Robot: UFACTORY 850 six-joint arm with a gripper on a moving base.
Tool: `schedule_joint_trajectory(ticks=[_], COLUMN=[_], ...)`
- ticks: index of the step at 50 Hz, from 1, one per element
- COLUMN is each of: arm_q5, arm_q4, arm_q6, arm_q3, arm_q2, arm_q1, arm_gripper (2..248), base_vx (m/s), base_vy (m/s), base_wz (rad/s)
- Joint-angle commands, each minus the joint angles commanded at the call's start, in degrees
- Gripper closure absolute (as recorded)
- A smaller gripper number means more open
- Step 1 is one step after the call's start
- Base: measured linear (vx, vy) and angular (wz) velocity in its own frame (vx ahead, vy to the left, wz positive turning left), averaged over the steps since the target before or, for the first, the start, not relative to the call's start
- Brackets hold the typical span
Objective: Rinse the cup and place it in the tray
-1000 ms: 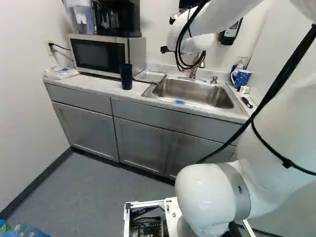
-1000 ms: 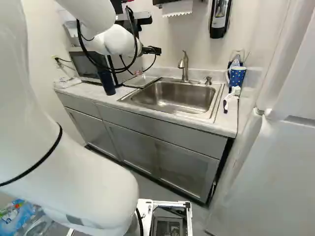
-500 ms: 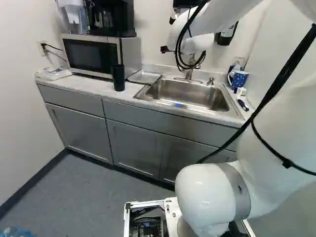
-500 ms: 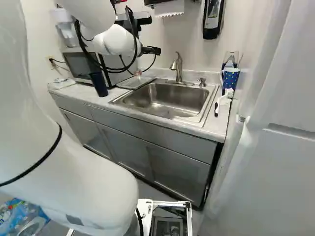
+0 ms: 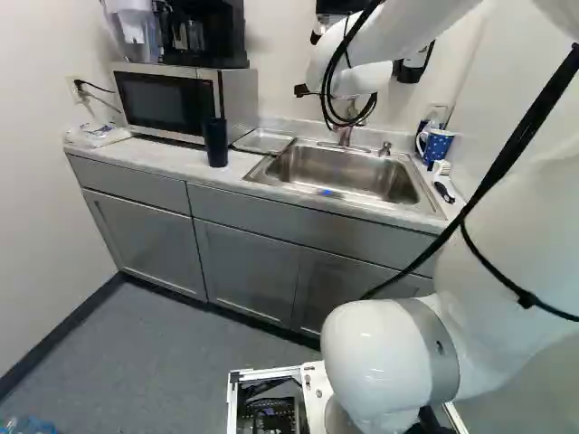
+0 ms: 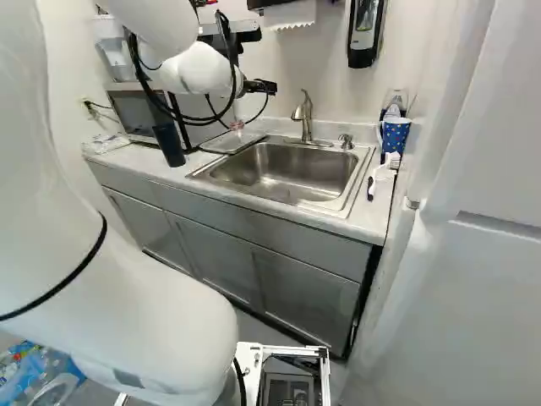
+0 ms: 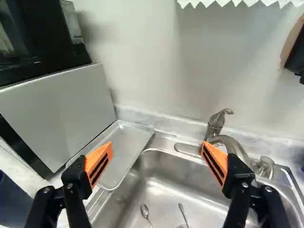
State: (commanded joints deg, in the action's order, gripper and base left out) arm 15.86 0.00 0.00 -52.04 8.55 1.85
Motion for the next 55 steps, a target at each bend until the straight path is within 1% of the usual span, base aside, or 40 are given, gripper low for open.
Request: schedule_joint_trajectory(ticks=[18,34,43,55], arm_q5=[0.00,0.00,0.00,0.00], arm_q4=[0.00,0.00,0.00,0.00], arm_q6=[0.00,0.00,0.00,0.00], arm_q3=[-0.17,-1.82,-3.67,-7.51], arm_q2=[-0.19,-1.95,-3.52,-6.13], arm_q1=[0.00,-0.02,0.27,1.24], arm_gripper=[3,3,3,3], base_vx=[0.000,0.000,0.000,0.000], base_vy=[0.000,0.000,0.000,0.000], base_wz=[0.000,0.000,0.000,0.000])
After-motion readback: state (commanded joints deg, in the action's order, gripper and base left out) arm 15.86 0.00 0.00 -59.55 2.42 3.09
